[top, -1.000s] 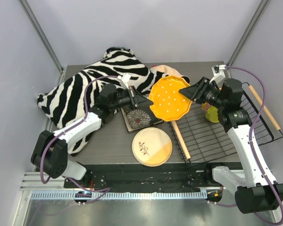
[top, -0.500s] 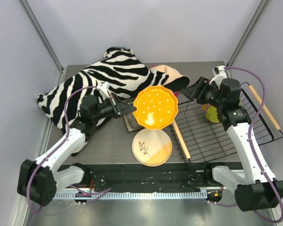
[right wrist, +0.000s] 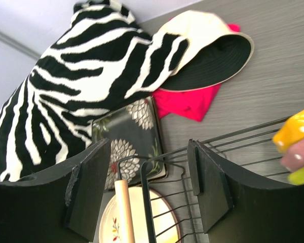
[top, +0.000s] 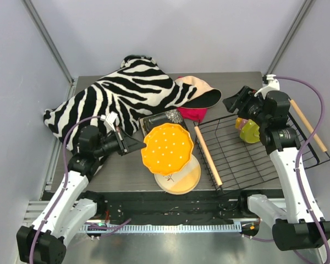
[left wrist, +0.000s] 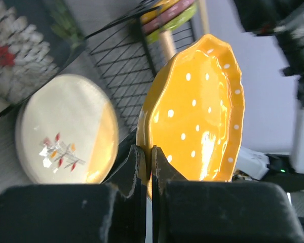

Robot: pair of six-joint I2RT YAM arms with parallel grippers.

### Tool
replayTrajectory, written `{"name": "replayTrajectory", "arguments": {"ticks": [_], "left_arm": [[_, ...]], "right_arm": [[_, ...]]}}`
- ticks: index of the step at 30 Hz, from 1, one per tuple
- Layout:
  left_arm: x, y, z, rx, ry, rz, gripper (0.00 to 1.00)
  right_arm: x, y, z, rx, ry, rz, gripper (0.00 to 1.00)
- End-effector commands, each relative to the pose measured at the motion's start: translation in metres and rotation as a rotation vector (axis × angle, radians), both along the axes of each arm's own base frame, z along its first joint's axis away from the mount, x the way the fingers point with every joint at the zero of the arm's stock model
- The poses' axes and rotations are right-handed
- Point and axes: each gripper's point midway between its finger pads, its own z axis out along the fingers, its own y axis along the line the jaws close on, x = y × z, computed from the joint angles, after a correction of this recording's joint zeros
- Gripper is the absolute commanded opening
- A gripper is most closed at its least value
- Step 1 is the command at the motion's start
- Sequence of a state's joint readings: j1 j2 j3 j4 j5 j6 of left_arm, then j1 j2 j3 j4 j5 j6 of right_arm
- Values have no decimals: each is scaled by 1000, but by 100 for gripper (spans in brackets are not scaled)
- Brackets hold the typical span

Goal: Unload the plates from the dish rack
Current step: Place the plate at the center of the board.

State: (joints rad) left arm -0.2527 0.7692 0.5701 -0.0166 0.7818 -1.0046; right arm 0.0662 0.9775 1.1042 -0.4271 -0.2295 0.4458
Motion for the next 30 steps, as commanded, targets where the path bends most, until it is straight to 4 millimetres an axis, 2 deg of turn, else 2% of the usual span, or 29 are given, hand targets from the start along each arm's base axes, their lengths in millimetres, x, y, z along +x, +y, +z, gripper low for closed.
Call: {"name": "replayTrajectory", "arguments": {"ticks": [1, 5, 8, 12, 24, 27, 30], "left_arm": [[-6, 12, -24, 153, 58, 10, 0], [-2, 14, -32, 209, 71, 28, 0], [-4, 8, -45, 245, 87, 10, 0], [-9, -4, -62, 269, 89, -9, 0], [-4, -35, -82, 255, 76, -55, 0], [-2, -34, -86, 279, 57, -59, 0], [2, -17, -111, 398, 88, 3, 1]], "right_arm": [[2, -17, 30, -26, -72, -85, 70], [4, -19, 22, -8, -45, -104, 70], [6, -21, 16, -2, -28, -118, 70], [6, -22, 19, 1, -34, -126, 70], [2, -24, 20, 0, -39, -135, 70], [2, -24, 21, -2, -43, -131, 70], [0, -26, 22, -10, -44, -140, 70]]}}
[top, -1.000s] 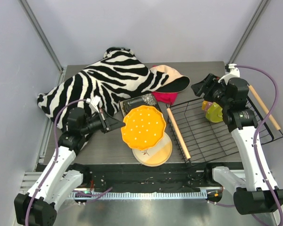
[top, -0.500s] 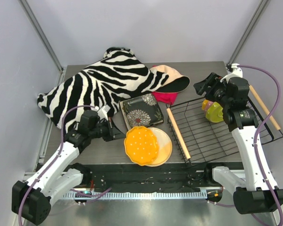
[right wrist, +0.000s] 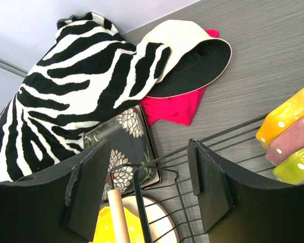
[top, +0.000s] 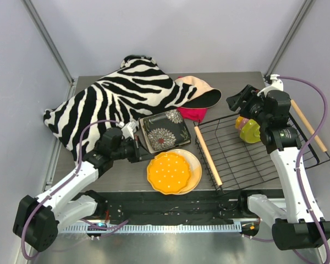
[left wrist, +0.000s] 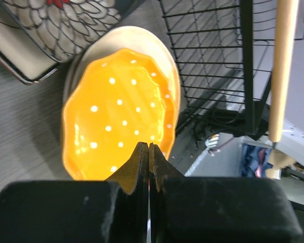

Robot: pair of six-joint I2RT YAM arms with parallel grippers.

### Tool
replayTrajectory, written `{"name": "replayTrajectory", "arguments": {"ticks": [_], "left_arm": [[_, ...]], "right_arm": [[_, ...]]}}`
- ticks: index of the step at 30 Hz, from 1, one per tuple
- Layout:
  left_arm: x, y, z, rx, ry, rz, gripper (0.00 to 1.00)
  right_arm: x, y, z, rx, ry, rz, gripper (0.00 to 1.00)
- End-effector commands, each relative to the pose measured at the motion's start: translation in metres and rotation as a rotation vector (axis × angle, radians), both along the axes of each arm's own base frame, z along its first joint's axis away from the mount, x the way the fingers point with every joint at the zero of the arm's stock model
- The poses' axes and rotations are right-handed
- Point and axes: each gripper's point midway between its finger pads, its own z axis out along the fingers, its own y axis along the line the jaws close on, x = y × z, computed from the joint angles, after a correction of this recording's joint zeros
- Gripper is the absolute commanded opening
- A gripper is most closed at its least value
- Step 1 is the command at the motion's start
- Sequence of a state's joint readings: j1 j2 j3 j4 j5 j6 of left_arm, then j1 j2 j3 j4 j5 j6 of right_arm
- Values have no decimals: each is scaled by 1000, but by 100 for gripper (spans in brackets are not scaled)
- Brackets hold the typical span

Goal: Unload the plates from the dish rack
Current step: Place the plate at the center of the board.

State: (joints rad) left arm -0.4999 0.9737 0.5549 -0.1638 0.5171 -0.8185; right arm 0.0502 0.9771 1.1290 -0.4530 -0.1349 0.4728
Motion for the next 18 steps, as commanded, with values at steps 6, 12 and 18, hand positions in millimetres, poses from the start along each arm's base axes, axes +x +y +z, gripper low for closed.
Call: {"name": "replayTrajectory", "arguments": {"ticks": [6, 12, 18], "left_arm": [[6, 39, -67, 262, 50, 136, 36], [-4, 39, -89, 291, 120, 96, 48], [-7, 28, -96, 266, 145, 50, 45]], "right_arm": [[-5, -6, 11, -11, -36, -26, 70], [-7, -7, 10, -10, -35, -28, 70], [-10, -8, 7, -11, -32, -32, 70]]}}
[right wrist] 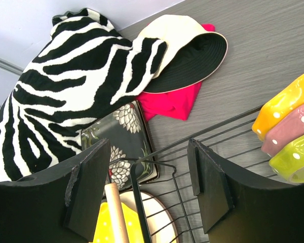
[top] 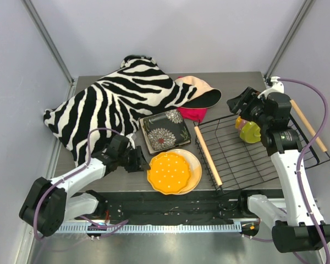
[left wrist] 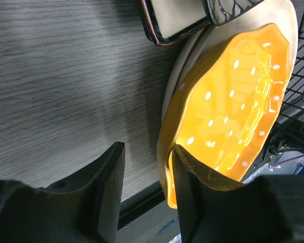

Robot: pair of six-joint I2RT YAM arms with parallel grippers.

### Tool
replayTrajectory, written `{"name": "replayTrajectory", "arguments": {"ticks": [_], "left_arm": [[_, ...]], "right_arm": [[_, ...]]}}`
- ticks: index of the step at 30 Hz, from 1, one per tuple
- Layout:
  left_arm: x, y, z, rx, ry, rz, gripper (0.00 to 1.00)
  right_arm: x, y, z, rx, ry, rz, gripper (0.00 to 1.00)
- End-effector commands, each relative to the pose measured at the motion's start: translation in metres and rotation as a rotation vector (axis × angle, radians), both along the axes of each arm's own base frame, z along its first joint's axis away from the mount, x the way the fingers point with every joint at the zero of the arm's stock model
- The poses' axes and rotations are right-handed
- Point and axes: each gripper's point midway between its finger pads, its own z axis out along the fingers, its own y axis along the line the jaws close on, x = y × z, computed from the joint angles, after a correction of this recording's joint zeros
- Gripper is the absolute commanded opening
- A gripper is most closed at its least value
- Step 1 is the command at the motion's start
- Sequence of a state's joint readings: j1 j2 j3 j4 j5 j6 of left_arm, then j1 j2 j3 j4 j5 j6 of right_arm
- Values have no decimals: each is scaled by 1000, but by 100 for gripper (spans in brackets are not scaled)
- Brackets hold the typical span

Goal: Unload the plates from the dish rack
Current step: Place the plate at the center of the board.

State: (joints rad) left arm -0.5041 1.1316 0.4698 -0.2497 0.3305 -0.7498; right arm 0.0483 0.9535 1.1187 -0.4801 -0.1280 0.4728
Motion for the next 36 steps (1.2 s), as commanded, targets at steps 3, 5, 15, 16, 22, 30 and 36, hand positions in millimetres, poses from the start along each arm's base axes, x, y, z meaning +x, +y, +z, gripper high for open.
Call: {"name": "replayTrajectory", "arguments": {"ticks": [3, 5, 15, 16, 22, 30, 36], "left_arm": [[0, -16, 1, -58, -11, -61, 35], [-3, -22, 1, -76, 4, -71, 29], [10, -39, 14, -124, -14, -60, 0], [14, -42, 19, -133, -27, -60, 0], [21, -57, 30, -149, -28, -72, 0], [20, -79, 33, -146, -15, -110, 1], [17, -83, 38, -132, -23, -121, 37]], "right_arm": [[-3, -6, 9, -12, -43, -24, 70], [-3, -7, 7, -15, -36, -28, 70], [-5, -10, 5, -32, -32, -36, 70], [-4, -10, 5, -34, -34, -35, 70], [-4, -11, -2, -42, -19, -39, 70], [-6, -16, -6, -61, -11, -54, 70], [-7, -19, -9, -73, 3, -70, 70]]}}
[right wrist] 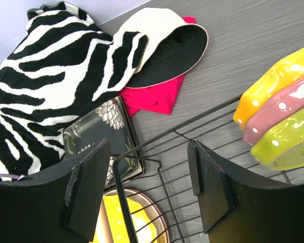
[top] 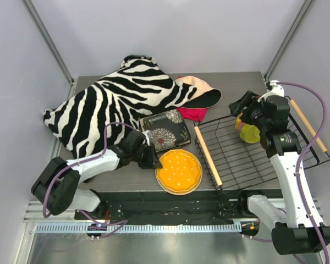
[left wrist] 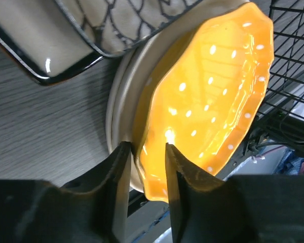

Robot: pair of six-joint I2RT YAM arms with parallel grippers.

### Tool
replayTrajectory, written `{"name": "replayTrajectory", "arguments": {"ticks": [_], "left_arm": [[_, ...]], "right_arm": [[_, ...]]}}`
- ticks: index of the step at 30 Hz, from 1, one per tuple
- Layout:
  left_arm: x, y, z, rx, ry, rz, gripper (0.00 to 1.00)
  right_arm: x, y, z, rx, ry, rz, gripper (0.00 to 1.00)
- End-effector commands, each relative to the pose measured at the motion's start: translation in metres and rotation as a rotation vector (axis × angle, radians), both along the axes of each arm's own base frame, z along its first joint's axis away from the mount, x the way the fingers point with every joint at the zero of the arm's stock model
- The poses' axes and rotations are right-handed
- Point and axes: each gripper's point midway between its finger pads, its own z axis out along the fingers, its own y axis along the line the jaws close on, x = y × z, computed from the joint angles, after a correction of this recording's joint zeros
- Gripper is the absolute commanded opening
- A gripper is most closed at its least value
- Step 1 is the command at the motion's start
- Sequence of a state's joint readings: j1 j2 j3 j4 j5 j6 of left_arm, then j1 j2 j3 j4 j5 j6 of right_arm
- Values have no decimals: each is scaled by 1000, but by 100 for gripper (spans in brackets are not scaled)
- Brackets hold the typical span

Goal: Unload the plates from the dish rack
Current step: Place the plate at the center of the board, then unload the plate from the dish rack.

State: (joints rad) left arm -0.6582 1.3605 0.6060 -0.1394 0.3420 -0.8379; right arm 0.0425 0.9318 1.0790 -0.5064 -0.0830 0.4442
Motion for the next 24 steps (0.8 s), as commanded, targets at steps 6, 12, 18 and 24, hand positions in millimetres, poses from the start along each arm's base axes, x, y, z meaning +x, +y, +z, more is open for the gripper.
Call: {"name": "replayTrajectory", "arguments": {"ticks": [6, 12, 18, 24], "left_arm": [[19, 0, 53, 32, -163, -11, 66], [39, 32, 99, 168, -328, -50, 85], [83, 69, 174, 218, -542, -29, 100], [115, 102, 200, 284, -637, 45, 100]], "right_arm": [[-1, -41, -1, -70, 42, -207, 70], [7, -74, -23, -70, 164, -369, 84], [14, -110, -39, -15, 238, -507, 89], [6, -138, -58, -14, 286, -653, 85]]}}
